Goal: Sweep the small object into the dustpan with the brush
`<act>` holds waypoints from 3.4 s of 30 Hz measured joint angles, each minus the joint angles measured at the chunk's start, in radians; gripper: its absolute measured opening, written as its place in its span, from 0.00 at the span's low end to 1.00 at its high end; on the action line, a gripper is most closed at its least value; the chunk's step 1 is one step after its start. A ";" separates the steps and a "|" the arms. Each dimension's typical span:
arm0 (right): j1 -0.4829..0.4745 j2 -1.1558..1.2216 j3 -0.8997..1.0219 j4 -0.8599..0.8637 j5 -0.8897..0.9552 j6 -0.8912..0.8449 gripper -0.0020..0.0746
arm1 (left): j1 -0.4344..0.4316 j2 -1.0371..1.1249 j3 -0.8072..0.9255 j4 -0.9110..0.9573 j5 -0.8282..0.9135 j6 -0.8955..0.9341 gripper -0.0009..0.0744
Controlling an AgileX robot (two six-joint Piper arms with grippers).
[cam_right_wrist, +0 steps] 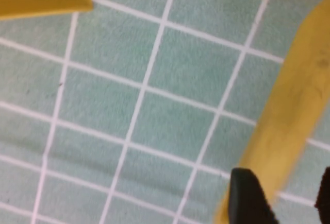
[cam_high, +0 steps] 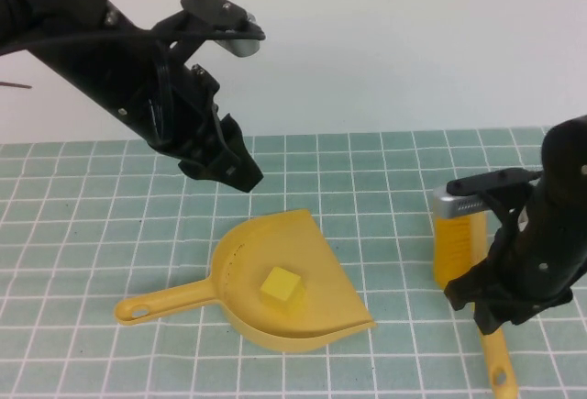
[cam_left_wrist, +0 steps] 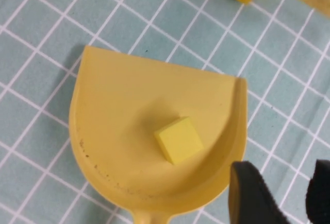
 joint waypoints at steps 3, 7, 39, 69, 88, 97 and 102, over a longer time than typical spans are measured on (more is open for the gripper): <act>0.000 -0.037 0.000 0.000 0.032 0.000 0.42 | 0.000 0.000 0.000 -0.014 0.000 0.000 0.33; 0.000 -0.046 0.000 -0.002 0.061 0.000 0.43 | 0.000 0.000 0.000 -0.029 0.000 -0.033 0.33; 0.000 -0.923 0.472 -0.626 -0.355 0.329 0.02 | 0.000 -0.326 0.358 -0.193 0.002 -0.135 0.01; 0.000 -0.988 0.715 -0.795 -0.397 0.470 0.02 | 0.000 -0.326 0.369 -0.497 -0.209 -0.110 0.01; 0.000 -0.988 0.715 -0.795 -0.397 0.472 0.02 | 0.000 -0.576 0.602 -0.332 -0.977 0.057 0.01; 0.000 -0.988 0.715 -0.795 -0.397 0.472 0.02 | 0.002 -0.978 0.967 -0.343 -1.153 0.086 0.01; 0.000 -0.988 0.715 -0.795 -0.397 0.472 0.02 | 0.002 -1.239 1.152 -0.345 -1.221 0.086 0.01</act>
